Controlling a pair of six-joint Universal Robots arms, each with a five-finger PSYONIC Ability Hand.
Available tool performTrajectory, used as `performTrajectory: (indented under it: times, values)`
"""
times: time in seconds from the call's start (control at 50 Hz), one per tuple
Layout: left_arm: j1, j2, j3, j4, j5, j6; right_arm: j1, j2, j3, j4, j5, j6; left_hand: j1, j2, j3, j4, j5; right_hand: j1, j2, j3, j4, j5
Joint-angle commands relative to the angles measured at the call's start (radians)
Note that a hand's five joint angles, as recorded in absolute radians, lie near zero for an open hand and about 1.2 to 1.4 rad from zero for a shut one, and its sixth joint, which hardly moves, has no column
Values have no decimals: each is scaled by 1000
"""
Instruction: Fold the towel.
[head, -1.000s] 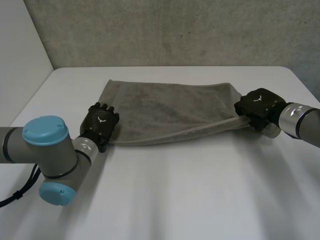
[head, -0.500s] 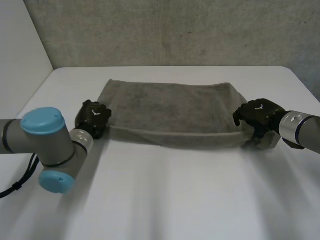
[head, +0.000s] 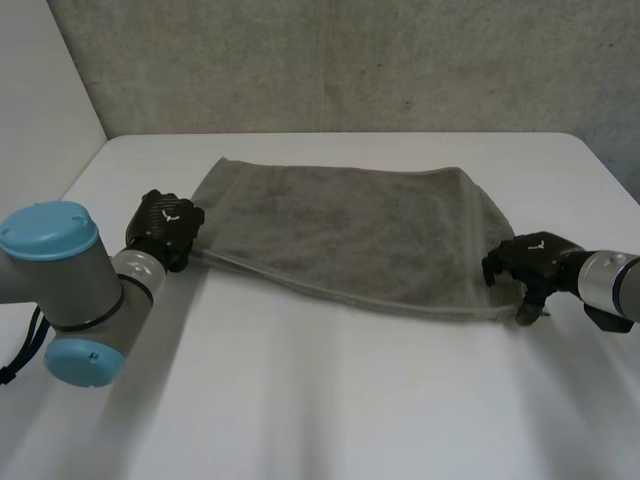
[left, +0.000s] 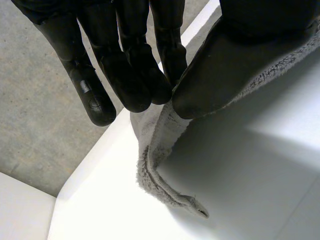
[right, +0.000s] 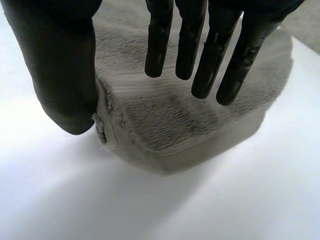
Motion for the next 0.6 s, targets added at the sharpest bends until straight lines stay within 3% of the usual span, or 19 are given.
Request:
performTrajectory:
  times: [0.02,0.06,0.08,0.12,0.22,0.32,0.42,0.6]
  values:
    - [-1,-3,-6,0,4,-24,4,-7,42,-9,-4,48,125,51,58,40,84,344,337,344,342,343]
    - [-1,-5,-6,2,4,-24,4,-5,46,-9,-4,51,125,51,58,40,84,468,461,468,466,468]
    - [0,-5,-4,0,5,-23,3,-5,50,-7,-4,51,125,51,58,40,84,721,714,721,719,721]
    - [2,-3,-6,0,5,-23,3,-10,50,-5,-5,51,125,51,58,40,84,830,823,830,828,830]
    - [3,18,-16,-28,5,-24,0,-53,53,1,-5,53,125,51,58,40,84,831,824,831,829,831]
    - [14,114,-59,-83,7,-20,-32,-196,79,5,-33,54,125,51,58,40,84,831,824,831,829,831]
    - [11,296,-153,-124,8,-17,-88,-387,112,62,-109,50,125,51,58,40,84,831,824,831,829,831]
    - [11,580,-271,-167,11,-14,-184,-573,108,188,-225,42,125,51,58,40,84,831,824,831,829,831]
